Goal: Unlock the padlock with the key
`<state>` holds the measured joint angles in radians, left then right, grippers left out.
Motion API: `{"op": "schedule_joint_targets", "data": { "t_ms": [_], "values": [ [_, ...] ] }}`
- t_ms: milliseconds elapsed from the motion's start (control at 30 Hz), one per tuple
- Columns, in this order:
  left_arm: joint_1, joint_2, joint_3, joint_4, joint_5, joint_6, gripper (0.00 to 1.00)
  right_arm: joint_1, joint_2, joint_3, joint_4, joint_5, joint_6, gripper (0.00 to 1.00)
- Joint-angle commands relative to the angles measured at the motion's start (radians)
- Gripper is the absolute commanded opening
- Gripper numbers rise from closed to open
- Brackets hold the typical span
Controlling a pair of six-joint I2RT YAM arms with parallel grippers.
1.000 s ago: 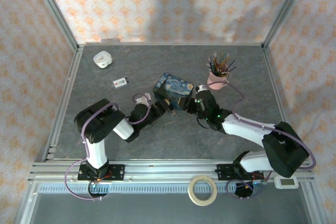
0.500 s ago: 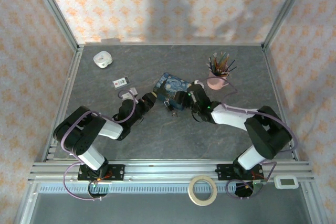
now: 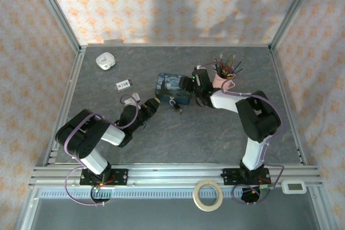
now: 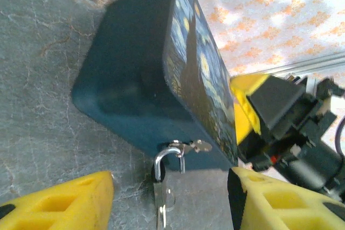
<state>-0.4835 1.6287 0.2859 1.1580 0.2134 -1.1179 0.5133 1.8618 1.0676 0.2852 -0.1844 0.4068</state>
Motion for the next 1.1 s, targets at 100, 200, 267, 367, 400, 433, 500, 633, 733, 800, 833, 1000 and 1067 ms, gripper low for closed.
{"op": "schedule_joint_targets", "data": {
  "t_ms": [100, 200, 267, 367, 400, 433, 500, 633, 733, 800, 833, 1000, 1067],
  "values": [
    [0.005, 0.012, -0.023, 0.098, 0.020, -0.033, 0.55, 0.002, 0.053, 0.154, -0.034, -0.065, -0.162, 0.68],
    [0.030, -0.010, -0.018, 0.062, 0.027, -0.018, 0.56, 0.004, -0.020, 0.126, -0.088, -0.005, -0.233, 0.70],
    [0.072, -0.025, -0.010, 0.037, 0.054, -0.011, 0.56, 0.015, -0.082, 0.098, -0.146, 0.027, -0.286, 0.73],
    [0.146, -0.050, -0.003, 0.027, 0.098, -0.013, 0.56, 0.058, -0.167, 0.067, -0.267, 0.076, -0.373, 0.73],
    [0.170, -0.061, 0.004, 0.015, 0.109, -0.007, 0.56, 0.079, -0.192, 0.056, -0.311, 0.091, -0.397, 0.73],
    [0.186, -0.074, 0.011, -0.001, 0.113, 0.002, 0.56, 0.096, -0.211, 0.044, -0.344, 0.099, -0.408, 0.72],
    [0.214, -0.108, 0.041, -0.069, 0.115, 0.033, 0.56, 0.135, -0.252, 0.010, -0.395, 0.077, -0.429, 0.72],
    [0.240, -0.156, 0.112, -0.217, 0.103, 0.105, 0.60, 0.223, -0.281, -0.018, -0.466, 0.047, -0.470, 0.71],
    [0.259, -0.170, 0.140, -0.254, 0.107, 0.123, 0.63, 0.270, -0.243, 0.013, -0.531, 0.057, -0.499, 0.72],
    [0.272, -0.173, 0.151, -0.265, 0.122, 0.125, 0.65, 0.281, -0.198, 0.043, -0.563, 0.055, -0.515, 0.73],
    [0.273, -0.174, 0.151, -0.261, 0.130, 0.126, 0.66, 0.284, -0.176, 0.058, -0.576, 0.058, -0.522, 0.74],
    [0.277, -0.202, 0.127, -0.272, 0.150, 0.135, 0.66, 0.300, -0.063, 0.135, -0.593, 0.086, -0.561, 0.75],
    [0.278, -0.218, 0.108, -0.282, 0.147, 0.138, 0.66, 0.307, -0.022, 0.163, -0.594, 0.120, -0.583, 0.74]
  ]
}}
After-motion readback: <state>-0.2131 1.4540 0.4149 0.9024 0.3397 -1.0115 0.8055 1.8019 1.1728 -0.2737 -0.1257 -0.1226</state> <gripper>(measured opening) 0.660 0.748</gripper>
